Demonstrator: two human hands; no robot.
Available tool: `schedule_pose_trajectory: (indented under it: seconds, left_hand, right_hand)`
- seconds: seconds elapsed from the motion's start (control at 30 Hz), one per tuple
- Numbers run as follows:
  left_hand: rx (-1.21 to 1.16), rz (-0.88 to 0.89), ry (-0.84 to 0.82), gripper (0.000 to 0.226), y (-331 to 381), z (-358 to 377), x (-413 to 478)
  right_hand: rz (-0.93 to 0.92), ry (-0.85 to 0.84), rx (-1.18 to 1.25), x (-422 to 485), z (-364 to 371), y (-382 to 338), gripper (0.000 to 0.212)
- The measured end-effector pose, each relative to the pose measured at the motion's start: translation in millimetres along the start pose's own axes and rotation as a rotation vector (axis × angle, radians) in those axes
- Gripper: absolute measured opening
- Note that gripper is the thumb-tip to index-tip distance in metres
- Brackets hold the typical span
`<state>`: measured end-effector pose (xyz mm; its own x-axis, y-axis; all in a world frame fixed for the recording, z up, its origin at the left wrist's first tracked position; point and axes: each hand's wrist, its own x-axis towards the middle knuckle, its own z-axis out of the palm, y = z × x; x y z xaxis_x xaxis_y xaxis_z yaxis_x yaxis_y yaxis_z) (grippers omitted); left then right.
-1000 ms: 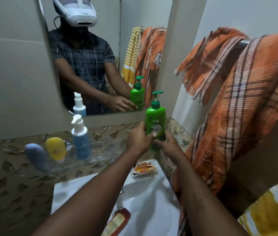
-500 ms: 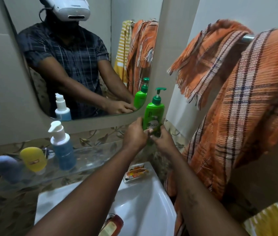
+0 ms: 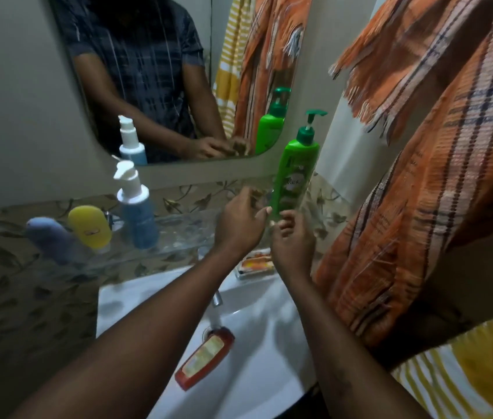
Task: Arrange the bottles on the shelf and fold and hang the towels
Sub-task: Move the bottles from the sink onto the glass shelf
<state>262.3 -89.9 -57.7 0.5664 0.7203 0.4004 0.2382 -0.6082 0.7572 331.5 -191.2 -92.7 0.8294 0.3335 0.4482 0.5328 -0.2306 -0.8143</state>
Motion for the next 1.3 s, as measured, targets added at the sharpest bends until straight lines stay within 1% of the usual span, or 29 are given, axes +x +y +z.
schedule_pose_trajectory:
  seconds: [0.03,0.07,0.13,0.23,0.3,0.4,0.5,0.57,0.6,0.67,0.77,0.83,0.93,1.0,1.07,1.1,1.13,1.2,1.23,1.27,1.3]
  left_hand:
    - [0.002,0.027,-0.003,0.018,-7.0,-4.9,-10.6]
    - [0.021,0.048,-0.014,0.013,-17.7,-10.8,-23.5]
    - [0.070,0.058,-0.052,0.014,-36.0,-19.9,-45.3]
    - [0.075,-0.032,-0.109,0.017,-74.6,-34.3,-85.9]
    - [0.110,-0.101,-0.166,0.014,-100.2,-41.5,-118.1]
    - [0.221,-0.227,-0.320,0.011,-142.1,-41.4,-165.6]
    - [0.366,-0.437,-0.524,0.012,-175.1,-32.8,-199.2]
    - [0.428,-0.528,-0.675,0.016,-194.1,-21.9,-214.1]
    - [0.447,-0.537,-0.714,0.022,-201.2,-15.8,-218.6]
    - [0.491,-0.546,-0.750,0.032,-217.5,-1.4,-228.8]
    - [0.557,-0.572,-0.761,0.030,-231.3,20.2,-245.1]
    - [0.616,-0.540,-0.747,0.032,-235.3,31.7,-252.6]
    - [0.694,-0.478,-0.742,0.036,-242.4,40.3,-253.9]
    - [0.618,-0.515,-0.760,0.037,-246.3,39.5,-250.5]
    - [0.511,-0.545,-0.753,0.034,-244.7,32.8,-245.0]
    - [0.491,-0.535,-0.744,0.030,-242.3,27.5,-242.0]
    - [0.485,-0.507,-0.736,0.027,-237.2,20.3,-237.0]
    - [0.504,-0.411,-0.737,0.023,-222.0,2.6,-223.8]
    - [0.513,-0.347,-0.749,0.021,-210.6,-7.9,-214.0]
    - [0.506,-0.280,-0.758,0.020,-198.3,-17.9,-204.5]
    - [0.480,-0.218,-0.754,0.018,-184.0,-28.7,-193.0]
  right_hand:
    - [-0.024,-0.082,-0.004,-9.6,4.8,3.1,0.013]
    - [-0.032,-0.167,-0.013,-22.2,11.3,7.0,0.011]
    - [-0.002,-0.289,0.014,-41.1,16.7,7.7,0.015]
    - [0.017,-0.481,-0.022,-74.3,27.9,13.7,0.006]
    - [0.047,-0.653,-0.087,-99.7,33.2,23.4,0.005]
    - [0.114,-0.895,-0.227,-139.3,41.7,40.5,0.002]
    - [0.181,-1.066,-0.361,-173.8,54.9,64.1,0.014]
    - [0.191,-1.150,-0.444,-193.5,70.2,85.5,0.019]
    - [0.182,-1.168,-0.474,-201.4,78.5,97.4,0.019]
    - [0.220,-1.144,-0.485,-216.9,91.4,112.9,0.021]
    - [0.324,-1.068,-0.508,-232.5,99.2,122.8,0.033]
    - [0.385,-1.010,-0.492,-237.7,101.5,128.9,0.040]
    - [0.442,-0.974,-0.456,-242.2,102.1,134.4,0.040]
    - [0.449,-0.946,-0.430,-241.6,98.0,137.2,0.038]
    - [0.420,-0.929,-0.407,-235.7,89.9,133.1,0.033]
    - [0.379,-0.931,-0.399,-233.2,85.6,132.6,0.034]
    - [0.333,-0.940,-0.396,-228.1,79.7,128.8,0.040]
    - [0.218,-0.952,-0.422,-215.1,67.1,118.8,0.055]
    - [0.149,-0.956,-0.447,-205.5,61.2,111.7,0.060]
    - [0.101,-0.974,-0.471,-196.4,55.2,104.8,0.060]
    - [0.074,-1.001,-0.467,-185.1,48.4,97.5,0.055]
